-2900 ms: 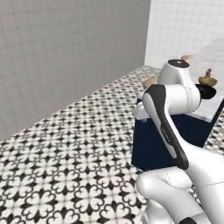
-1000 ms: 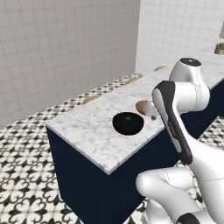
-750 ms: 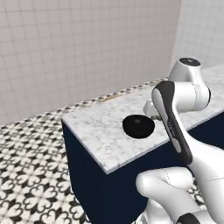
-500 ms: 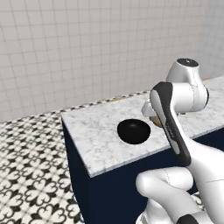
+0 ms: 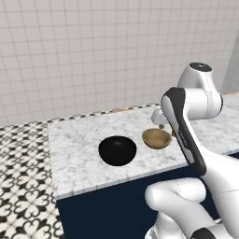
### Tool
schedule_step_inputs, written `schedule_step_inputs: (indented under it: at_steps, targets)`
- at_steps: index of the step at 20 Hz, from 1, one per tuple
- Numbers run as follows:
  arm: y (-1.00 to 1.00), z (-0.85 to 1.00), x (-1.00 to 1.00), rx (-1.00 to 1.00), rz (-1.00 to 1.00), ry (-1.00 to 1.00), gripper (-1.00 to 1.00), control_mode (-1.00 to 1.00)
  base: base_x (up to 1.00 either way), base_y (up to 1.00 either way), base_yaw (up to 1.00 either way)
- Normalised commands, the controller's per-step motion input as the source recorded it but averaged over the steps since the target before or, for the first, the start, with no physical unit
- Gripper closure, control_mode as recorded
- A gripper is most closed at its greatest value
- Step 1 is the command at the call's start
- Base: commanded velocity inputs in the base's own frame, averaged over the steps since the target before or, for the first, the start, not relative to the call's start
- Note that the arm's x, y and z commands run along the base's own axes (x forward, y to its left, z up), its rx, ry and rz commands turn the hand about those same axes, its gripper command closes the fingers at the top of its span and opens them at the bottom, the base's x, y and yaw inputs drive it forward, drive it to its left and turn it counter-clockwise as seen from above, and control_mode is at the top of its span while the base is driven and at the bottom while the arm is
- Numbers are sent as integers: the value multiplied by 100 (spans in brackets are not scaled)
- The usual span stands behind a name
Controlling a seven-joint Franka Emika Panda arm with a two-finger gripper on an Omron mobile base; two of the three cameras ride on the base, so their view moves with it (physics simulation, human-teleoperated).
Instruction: Pick up the bowls on the counter and stack them on top of one another in the open cabinet. Place the smaller bowl on top of the larger bowl.
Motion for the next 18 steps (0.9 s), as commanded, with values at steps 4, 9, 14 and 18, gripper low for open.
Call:
schedule_step_inputs:
  at_steps: [4,9,14,18]
  targets:
    - [-76,-92,80,-3,11,6,-100,-100,0,0,0]
    - [-8,-100,91,-19,15,8,-100,-100,0,0,0]
    - [1,-98,92,-14,11,9,-100,-100,0,0,0]
    - [0,-69,64,-1,14,0,-100,-100,0,0,0]
